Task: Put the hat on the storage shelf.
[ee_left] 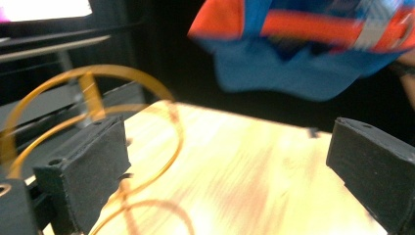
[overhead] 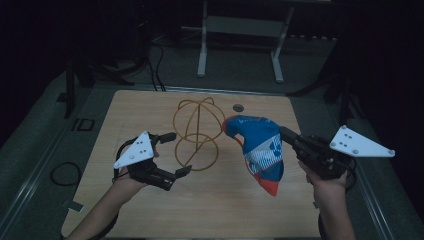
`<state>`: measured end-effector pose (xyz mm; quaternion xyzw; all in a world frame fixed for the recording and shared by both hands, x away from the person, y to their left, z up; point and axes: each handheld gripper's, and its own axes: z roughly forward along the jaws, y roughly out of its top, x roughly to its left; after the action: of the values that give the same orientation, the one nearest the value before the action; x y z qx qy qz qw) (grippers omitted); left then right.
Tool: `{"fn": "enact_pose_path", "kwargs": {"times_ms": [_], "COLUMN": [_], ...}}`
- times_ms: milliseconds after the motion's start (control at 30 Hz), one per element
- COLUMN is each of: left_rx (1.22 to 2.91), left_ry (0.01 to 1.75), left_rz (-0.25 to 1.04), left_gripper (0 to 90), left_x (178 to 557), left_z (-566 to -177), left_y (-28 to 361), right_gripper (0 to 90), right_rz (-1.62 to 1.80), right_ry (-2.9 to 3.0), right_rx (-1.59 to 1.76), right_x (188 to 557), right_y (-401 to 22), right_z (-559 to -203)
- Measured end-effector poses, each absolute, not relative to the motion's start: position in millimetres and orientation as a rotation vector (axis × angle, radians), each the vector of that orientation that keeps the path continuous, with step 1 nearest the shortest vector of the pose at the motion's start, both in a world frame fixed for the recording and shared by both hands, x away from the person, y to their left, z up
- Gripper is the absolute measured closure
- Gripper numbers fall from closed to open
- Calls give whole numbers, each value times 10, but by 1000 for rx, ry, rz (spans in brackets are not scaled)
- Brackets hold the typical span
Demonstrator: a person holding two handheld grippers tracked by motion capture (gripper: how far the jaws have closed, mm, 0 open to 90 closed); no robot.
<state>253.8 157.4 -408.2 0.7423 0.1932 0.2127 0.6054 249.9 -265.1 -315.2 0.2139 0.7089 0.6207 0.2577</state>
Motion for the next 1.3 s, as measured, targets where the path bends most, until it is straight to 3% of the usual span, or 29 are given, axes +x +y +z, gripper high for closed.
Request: {"fn": "enact_pose_path", "kwargs": {"times_ms": [433, 767, 1300], "left_rx": [1661, 1665, 1620], "left_ry": [662, 801, 863], "left_rz": [551, 685, 700], "left_gripper": [25, 25, 27], "left_x": [2414, 2332, 2313], "left_z": [-4828, -5353, -5489], "left_y": [2017, 2124, 2268], "right_gripper": [900, 900, 900], "right_rz": [1683, 1661, 1635], "right_ry": [1922, 1965, 2134], "right_rx": [591, 575, 505], "right_x": [2963, 3338, 3752], "right_y": [-2323, -1829, -799], "right_z": [-2963, -2857, -2959]}}
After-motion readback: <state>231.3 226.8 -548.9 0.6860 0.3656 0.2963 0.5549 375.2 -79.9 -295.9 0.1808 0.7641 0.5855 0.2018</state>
